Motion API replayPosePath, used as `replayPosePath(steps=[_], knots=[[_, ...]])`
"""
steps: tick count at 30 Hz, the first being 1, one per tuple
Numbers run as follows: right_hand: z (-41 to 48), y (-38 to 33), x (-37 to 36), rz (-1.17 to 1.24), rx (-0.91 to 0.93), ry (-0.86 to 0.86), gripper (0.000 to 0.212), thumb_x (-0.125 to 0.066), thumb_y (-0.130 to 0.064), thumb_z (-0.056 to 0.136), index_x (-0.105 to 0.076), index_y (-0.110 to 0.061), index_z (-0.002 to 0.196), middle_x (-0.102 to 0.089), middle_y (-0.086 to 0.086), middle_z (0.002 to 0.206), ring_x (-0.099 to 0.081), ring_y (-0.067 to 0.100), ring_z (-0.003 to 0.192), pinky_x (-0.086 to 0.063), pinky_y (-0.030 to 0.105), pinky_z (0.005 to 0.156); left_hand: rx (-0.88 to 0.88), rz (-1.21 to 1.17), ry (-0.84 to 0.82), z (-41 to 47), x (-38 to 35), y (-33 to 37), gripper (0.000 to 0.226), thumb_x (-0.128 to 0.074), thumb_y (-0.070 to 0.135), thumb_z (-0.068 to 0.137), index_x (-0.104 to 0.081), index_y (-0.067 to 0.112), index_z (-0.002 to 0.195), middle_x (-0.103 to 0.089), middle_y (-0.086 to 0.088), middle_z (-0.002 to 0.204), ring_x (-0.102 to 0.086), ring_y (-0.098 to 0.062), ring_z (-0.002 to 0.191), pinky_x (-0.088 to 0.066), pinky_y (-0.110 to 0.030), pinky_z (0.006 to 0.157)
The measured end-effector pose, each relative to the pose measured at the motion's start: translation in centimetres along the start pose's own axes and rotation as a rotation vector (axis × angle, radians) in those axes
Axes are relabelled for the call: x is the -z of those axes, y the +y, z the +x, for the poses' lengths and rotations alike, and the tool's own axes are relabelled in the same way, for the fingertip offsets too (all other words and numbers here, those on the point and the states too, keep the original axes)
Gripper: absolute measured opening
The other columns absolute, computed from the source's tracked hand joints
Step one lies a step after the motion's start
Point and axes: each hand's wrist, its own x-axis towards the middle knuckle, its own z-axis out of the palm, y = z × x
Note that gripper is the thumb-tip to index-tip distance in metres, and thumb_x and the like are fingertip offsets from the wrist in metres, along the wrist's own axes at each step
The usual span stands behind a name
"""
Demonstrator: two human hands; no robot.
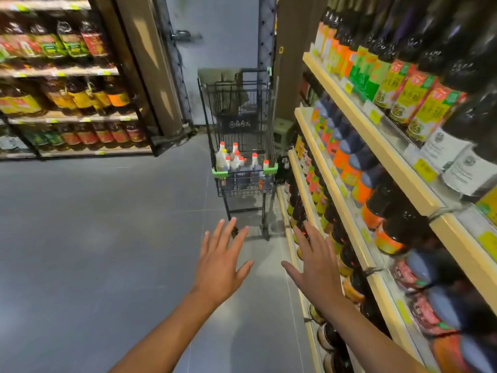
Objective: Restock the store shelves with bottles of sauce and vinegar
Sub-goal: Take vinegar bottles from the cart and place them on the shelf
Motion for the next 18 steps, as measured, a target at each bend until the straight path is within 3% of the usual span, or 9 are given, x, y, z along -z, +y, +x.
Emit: replayPosePath(steps=[10, 18], knots=[[17.8, 0.1, -7.8, 0.004, 0.103, -0.075, 0.086, -0.071, -0.056, 0.087, -0.034, -0.022, 0.157, -0.030, 0.005, 0.165, -0.028, 0.026, 0.152, -0.029, 0.053, 0.122, 0.136, -0.018, -0.010, 14.2, -2.3, -8.9, 0.079, -0.051, 0.060, 0.099, -0.013, 0.036, 0.164, 0.000, 0.002, 0.174, 0.007, -0.023, 0.160, -0.006, -0.049, 0.129], [32.4, -3.0, -13.8, -0.012, 0.013, -0.153, 0.090, -0.067, -0.061, 0.087, -0.026, -0.027, 0.160, -0.023, 0.000, 0.168, -0.025, 0.023, 0.154, -0.024, 0.050, 0.124, 0.140, -0.063, -0.092, 26.9, -3.3, -18.9, 0.078, -0.046, 0.062, 0.100, -0.009, 0.037, 0.164, 0.005, 0.005, 0.173, 0.015, -0.020, 0.159, 0.002, -0.044, 0.129]])
